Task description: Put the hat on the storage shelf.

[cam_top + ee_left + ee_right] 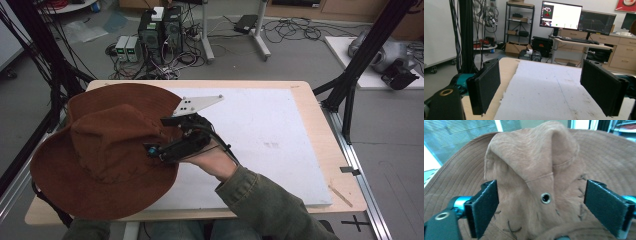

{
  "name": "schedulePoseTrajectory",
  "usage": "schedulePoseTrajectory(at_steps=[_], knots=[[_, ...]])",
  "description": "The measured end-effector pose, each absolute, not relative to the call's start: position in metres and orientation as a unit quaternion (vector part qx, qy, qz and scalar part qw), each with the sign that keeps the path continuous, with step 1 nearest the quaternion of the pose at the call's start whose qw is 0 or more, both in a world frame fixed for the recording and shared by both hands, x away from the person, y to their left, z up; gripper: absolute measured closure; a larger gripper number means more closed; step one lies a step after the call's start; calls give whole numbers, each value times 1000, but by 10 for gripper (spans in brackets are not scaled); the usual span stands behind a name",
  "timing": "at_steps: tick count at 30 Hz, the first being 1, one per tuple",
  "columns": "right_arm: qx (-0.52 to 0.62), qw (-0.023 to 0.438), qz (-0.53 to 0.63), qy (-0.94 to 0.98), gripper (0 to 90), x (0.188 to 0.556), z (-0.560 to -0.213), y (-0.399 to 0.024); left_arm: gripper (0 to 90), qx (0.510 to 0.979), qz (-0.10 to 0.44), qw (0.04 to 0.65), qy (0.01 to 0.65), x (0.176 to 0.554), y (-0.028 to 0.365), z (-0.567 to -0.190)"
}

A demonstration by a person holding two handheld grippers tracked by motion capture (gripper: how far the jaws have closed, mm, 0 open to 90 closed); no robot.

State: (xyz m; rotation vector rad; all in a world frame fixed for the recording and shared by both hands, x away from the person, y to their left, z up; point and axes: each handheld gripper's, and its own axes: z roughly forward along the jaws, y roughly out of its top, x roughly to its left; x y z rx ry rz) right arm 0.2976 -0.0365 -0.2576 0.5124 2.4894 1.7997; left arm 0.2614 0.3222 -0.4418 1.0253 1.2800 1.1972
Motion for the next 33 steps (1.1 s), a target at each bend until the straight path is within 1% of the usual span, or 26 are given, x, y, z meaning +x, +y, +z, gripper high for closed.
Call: schedulePoseTrajectory(at_steps=[1,7,8,11,15,18,19,20,21,22,23,24,25,26,27,28,29,30,31,32,33], knots=[[164,20,584,795,105,297,-257,-41,168,428,501,528,536,261,322,-442],[174,29,599,781,102,297,-255,-57,168,428,501,528,536,261,322,-442],[183,39,606,774,102,296,-254,-64,168,428,501,528,536,261,322,-442],[193,47,608,769,102,297,-253,-73,168,426,500,529,537,261,322,-442],[216,72,614,756,102,298,-253,-95,168,426,501,528,537,261,322,-442],[242,112,620,738,90,298,-254,-122,168,427,500,528,538,262,322,-442],[254,130,618,732,25,299,-255,-130,168,428,500,527,538,262,323,-442],[254,130,618,732,25,299,-255,-130,168,428,500,527,538,262,323,-442],[279,153,614,722,14,300,-256,-145,168,427,500,527,539,262,323,-442],[292,162,615,715,14,301,-258,-153,168,427,500,527,539,262,323,-442],[292,162,615,715,14,301,-258,-153,168,427,500,527,539,262,323,-442],[312,174,611,706,14,301,-261,-168,168,426,500,527,539,262,323,-442],[312,174,611,706,14,301,-261,-168,168,427,500,526,538,261,323,-442],[320,184,610,701,14,300,-262,-175,168,426,501,527,538,261,322,-442],[331,207,607,693,14,297,-264,-189,168,426,501,527,538,261,322,-442],[331,207,607,693,14,297,-264,-189,168,427,500,526,539,261,322,-442],[345,245,604,675,14,292,-266,-203,168,426,500,525,541,261,322,-442],[351,266,605,663,14,290,-267,-210,168,426,500,525,541,261,322,-442],[351,266,605,663,14,290,-267,-210,168,425,499,526,541,261,322,-442],[365,296,609,639,14,285,-271,-222,168,426,500,525,541,261,322,-442],[365,296,609,639,14,285,-271,-222,168,426,500,525,541,261,322,-442]])
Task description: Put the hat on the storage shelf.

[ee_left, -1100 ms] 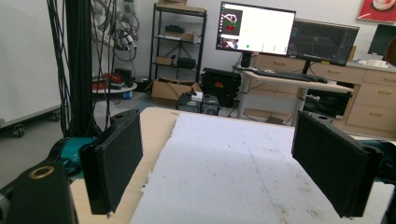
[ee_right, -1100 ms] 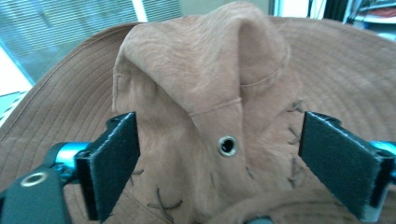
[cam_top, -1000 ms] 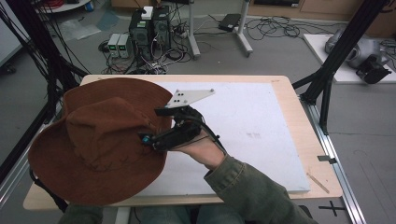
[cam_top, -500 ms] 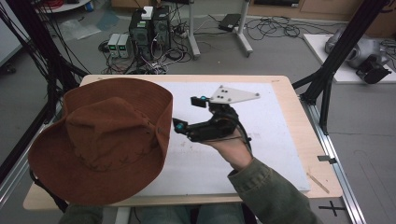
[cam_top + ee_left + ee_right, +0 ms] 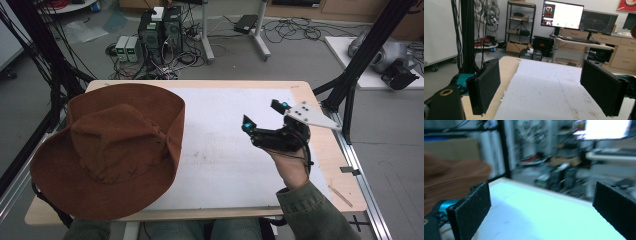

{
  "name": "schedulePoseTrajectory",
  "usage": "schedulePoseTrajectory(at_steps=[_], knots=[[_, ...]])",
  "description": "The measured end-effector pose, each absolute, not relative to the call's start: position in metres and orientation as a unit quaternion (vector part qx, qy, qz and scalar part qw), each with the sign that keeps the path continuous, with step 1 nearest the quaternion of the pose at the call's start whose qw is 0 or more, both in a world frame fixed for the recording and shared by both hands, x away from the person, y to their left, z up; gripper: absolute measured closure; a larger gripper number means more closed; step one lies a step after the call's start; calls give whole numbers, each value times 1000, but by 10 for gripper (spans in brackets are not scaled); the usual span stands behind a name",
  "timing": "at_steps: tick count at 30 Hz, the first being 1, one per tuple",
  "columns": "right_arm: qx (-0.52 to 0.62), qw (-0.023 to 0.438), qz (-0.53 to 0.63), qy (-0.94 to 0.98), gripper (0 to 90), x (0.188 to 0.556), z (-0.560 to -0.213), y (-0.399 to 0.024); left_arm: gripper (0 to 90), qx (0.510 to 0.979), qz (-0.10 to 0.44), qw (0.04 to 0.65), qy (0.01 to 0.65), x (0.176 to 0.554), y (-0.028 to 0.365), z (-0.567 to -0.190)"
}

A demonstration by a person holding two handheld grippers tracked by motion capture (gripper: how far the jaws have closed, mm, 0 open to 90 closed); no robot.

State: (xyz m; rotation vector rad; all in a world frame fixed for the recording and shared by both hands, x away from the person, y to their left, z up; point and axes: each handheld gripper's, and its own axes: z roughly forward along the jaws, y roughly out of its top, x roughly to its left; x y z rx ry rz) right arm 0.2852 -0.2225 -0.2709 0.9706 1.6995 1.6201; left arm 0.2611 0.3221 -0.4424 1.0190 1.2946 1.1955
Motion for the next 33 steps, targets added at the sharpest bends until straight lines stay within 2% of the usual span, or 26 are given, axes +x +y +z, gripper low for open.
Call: schedulePoseTrajectory(at_steps=[1,8,16,21,33], knots=[[379,314,605,626,14,283,-277,-231,168,426,500,525,541,261,322,-442],[418,358,573,608,14,273,-308,-245,168,424,500,525,542,260,322,-443],[458,372,557,585,14,276,-346,-265,167,423,497,527,544,260,323,-443],[476,409,543,557,14,283,-377,-277,167,423,498,526,544,260,323,-443],[494,433,518,548,14,295,-412,-293,167,421,496,529,545,260,324,-443]])
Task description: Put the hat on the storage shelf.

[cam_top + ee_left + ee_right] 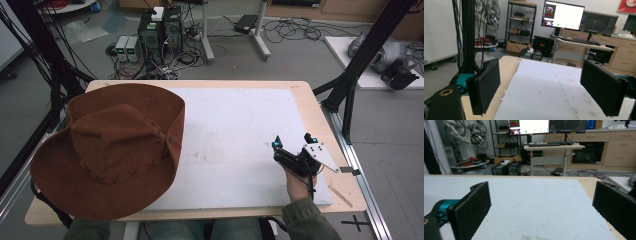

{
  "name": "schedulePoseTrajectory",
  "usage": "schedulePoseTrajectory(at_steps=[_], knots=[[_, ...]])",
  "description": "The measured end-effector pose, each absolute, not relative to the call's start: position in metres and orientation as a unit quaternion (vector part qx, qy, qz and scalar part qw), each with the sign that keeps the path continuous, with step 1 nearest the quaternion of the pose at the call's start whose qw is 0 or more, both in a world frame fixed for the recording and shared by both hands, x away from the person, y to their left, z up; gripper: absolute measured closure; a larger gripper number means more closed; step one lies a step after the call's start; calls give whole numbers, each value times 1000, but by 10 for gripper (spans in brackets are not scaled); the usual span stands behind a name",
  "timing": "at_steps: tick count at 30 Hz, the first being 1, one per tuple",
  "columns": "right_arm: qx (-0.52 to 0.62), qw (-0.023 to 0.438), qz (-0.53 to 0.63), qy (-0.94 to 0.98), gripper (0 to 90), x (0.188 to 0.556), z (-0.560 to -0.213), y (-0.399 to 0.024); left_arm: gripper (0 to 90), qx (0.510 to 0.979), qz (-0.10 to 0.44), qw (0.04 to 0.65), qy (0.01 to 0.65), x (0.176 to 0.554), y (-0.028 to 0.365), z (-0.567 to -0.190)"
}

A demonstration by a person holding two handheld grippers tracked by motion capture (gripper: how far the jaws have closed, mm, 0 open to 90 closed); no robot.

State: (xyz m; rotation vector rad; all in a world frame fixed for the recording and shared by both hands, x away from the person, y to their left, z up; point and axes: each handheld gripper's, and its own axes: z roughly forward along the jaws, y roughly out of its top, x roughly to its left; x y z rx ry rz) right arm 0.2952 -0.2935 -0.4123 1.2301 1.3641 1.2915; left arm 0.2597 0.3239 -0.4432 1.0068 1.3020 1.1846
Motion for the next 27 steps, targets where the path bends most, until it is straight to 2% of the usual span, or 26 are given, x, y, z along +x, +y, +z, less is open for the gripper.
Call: schedulePoseTrajectory(at_steps=[10,19,27], knots=[[492,443,510,550,15,296,-419,-293,167,420,497,530,544,260,324,-443],[509,426,520,537,15,297,-421,-299,167,420,497,530,544,260,324,-443],[510,431,518,534,15,296,-421,-300,167,419,497,530,544,260,324,-443]])
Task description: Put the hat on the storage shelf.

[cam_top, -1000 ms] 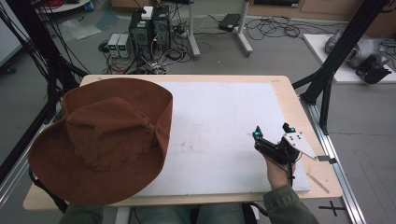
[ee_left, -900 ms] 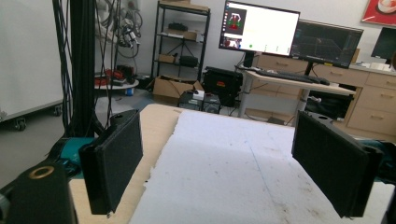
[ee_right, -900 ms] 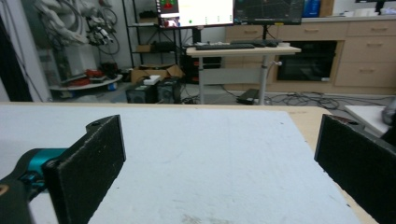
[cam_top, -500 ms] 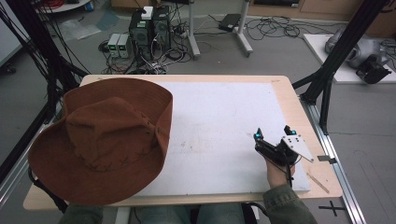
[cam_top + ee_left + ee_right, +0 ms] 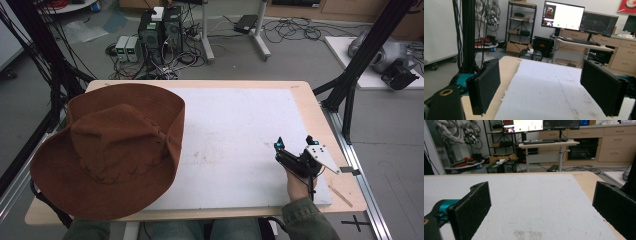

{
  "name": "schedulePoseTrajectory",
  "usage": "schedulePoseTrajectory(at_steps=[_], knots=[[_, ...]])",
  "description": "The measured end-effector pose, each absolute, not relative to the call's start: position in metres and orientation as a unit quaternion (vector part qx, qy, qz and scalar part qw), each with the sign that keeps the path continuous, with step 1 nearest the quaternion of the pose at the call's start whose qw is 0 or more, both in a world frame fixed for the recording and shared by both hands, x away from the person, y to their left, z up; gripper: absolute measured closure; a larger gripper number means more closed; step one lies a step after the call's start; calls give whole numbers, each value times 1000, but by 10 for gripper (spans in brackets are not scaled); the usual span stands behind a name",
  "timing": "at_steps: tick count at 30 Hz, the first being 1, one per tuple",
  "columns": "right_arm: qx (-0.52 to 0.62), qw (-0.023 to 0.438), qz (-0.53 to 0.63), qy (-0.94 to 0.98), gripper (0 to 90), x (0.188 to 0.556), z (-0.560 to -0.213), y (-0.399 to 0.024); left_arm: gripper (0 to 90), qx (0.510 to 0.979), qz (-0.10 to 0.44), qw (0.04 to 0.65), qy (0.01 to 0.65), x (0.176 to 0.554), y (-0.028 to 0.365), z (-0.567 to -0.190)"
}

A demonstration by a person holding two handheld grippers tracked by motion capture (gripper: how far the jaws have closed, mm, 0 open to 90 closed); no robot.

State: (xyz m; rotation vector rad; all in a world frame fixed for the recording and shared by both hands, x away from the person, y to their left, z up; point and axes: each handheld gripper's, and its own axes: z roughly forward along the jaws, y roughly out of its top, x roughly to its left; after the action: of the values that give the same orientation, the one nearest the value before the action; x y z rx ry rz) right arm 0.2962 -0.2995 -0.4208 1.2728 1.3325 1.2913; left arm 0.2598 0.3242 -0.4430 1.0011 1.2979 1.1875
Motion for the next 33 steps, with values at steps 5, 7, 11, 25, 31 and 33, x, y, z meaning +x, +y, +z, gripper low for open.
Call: schedulePoseTrajectory(at_steps=[5,7,11,25,31,33], knots=[[510,434,518,532,15,295,-420,-300,167,419,497,531,544,259,324,-443],[509,435,516,534,15,295,-420,-299,167,417,496,533,544,259,325,-443],[507,437,516,535,15,294,-420,-299,167,416,496,535,543,259,325,-443],[516,429,517,531,15,294,-420,-305,167,417,495,534,544,259,325,-444],[514,427,517,535,15,294,-421,-303,167,418,494,534,544,260,325,-444],[515,426,515,536,15,295,-421,-304,168,420,495,533,543,260,324,-444]])
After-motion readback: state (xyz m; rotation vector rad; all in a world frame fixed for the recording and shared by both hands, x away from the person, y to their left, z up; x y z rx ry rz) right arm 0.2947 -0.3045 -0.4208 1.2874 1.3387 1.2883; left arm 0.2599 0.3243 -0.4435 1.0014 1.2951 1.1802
